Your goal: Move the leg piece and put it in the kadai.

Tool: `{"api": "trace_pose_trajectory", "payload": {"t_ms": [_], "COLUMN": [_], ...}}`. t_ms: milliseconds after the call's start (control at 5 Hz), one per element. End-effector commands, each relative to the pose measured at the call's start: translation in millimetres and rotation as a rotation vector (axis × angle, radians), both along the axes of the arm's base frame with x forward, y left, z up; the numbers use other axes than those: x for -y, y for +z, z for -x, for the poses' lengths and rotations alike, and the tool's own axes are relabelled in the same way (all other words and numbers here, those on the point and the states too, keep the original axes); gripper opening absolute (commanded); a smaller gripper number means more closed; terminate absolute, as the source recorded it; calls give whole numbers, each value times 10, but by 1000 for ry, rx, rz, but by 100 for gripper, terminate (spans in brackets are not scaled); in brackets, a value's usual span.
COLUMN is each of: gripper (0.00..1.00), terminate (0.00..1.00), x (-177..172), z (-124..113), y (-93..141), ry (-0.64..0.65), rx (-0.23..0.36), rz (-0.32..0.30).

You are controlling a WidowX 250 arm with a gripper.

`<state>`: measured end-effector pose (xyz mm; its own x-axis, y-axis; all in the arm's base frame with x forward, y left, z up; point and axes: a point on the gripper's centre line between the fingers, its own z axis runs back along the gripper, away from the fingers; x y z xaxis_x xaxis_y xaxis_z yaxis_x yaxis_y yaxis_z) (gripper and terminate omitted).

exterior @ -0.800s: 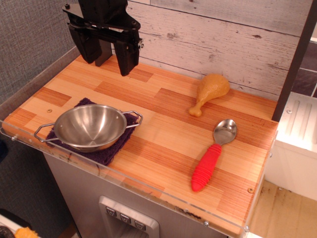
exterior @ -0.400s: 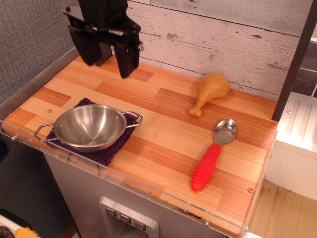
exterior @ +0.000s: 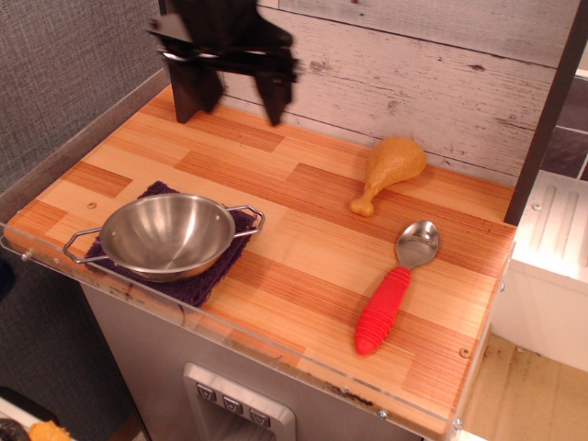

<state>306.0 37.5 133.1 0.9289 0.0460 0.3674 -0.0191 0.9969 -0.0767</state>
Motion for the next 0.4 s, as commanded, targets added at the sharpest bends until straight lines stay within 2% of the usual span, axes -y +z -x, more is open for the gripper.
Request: {"api": "trace_pose_trajectory", "payload": {"t_ms": [0, 200], "gripper": [100, 100], "terminate": [0, 0], "x": [433, 535], "z": [-684, -816], "y": [-251, -464], "ry": [-46, -48], "rx": [-45, -97], "rz": [-39, -78]}}
